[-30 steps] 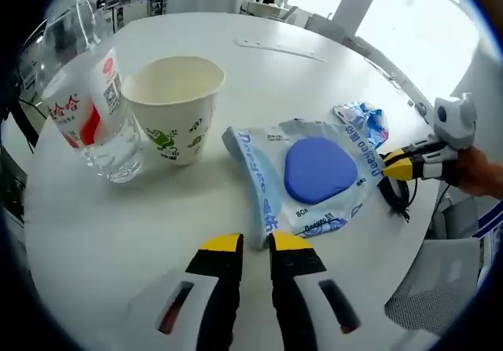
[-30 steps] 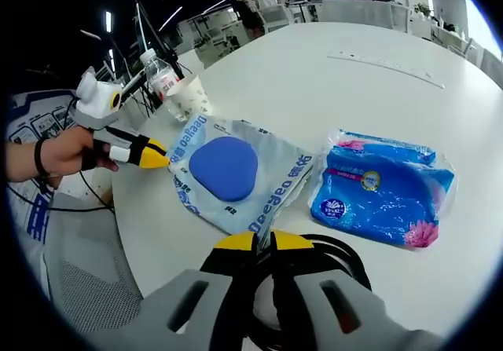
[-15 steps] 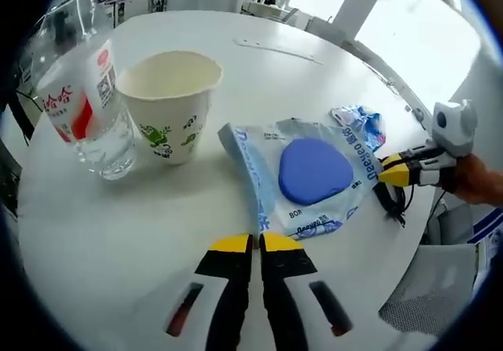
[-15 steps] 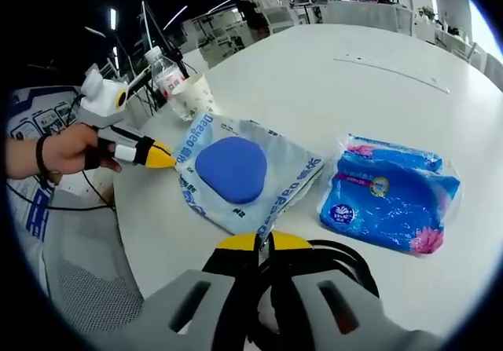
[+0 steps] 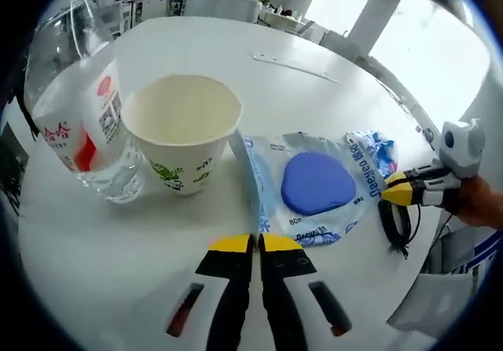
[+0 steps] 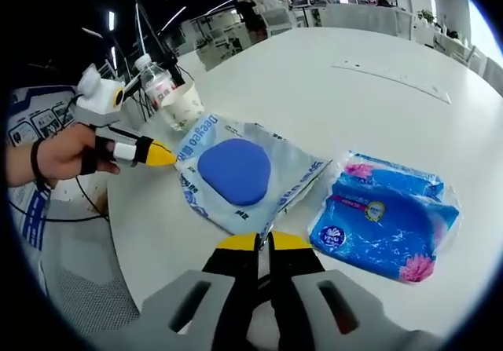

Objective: Arrange the tabletop items into an orderly group along one side of the table until the central work area is clear of visible clutter.

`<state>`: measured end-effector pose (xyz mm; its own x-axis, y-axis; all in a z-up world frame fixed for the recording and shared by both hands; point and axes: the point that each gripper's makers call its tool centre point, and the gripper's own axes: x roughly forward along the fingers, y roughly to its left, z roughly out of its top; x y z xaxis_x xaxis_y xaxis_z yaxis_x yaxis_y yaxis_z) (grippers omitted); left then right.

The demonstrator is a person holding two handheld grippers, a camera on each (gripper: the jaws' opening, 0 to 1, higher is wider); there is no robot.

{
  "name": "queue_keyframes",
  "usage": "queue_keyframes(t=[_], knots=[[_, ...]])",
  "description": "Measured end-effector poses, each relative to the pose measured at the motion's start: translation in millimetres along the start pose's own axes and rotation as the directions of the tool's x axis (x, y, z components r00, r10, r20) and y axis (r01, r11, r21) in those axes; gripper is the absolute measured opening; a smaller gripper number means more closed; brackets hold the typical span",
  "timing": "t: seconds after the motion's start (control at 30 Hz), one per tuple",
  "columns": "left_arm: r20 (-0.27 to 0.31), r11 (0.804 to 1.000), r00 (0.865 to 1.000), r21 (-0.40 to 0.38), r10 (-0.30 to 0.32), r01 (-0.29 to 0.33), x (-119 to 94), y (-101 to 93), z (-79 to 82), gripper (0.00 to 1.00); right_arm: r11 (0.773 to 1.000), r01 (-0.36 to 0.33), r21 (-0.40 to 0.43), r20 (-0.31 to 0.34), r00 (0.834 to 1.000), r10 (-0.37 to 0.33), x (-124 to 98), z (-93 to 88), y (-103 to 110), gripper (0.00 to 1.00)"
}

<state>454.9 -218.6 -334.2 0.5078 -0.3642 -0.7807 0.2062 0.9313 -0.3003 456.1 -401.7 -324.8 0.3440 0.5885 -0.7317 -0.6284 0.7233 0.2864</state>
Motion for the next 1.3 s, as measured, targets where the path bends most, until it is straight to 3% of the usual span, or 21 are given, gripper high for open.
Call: queue_keyframes(t=[0.3, 0.77, 1.03, 1.3], knots=[[0.031, 0.997, 0.999, -0.070, 0.014, -0.011, 4, 2.2, 9.9, 0.00, 1.000, 0.013, -0.002, 0.006, 1.000, -0.013, 5, 11.9, -12, 0.01], [0.048, 0.995, 0.998, -0.097, 0.032, -0.027, 8, 6.1, 19.2, 0.00, 1.000, 0.026, 0.012, 0.019, 0.999, -0.026, 11, 20.5, -18, 0.01], [0.053, 0.994, 0.998, -0.108, 0.034, -0.028, 8, 6.2, 20.7, 0.01, 0.999, 0.033, 0.012, 0.016, 0.999, -0.033, 11, 20.1, -19, 0.02], [0.063, 0.993, 0.997, -0.109, 0.043, -0.036, 4, 12.1, 21.2, 0.08, 0.999, 0.053, -0.007, 0.002, 0.999, -0.053, 8, 16.3, -20, 0.07]])
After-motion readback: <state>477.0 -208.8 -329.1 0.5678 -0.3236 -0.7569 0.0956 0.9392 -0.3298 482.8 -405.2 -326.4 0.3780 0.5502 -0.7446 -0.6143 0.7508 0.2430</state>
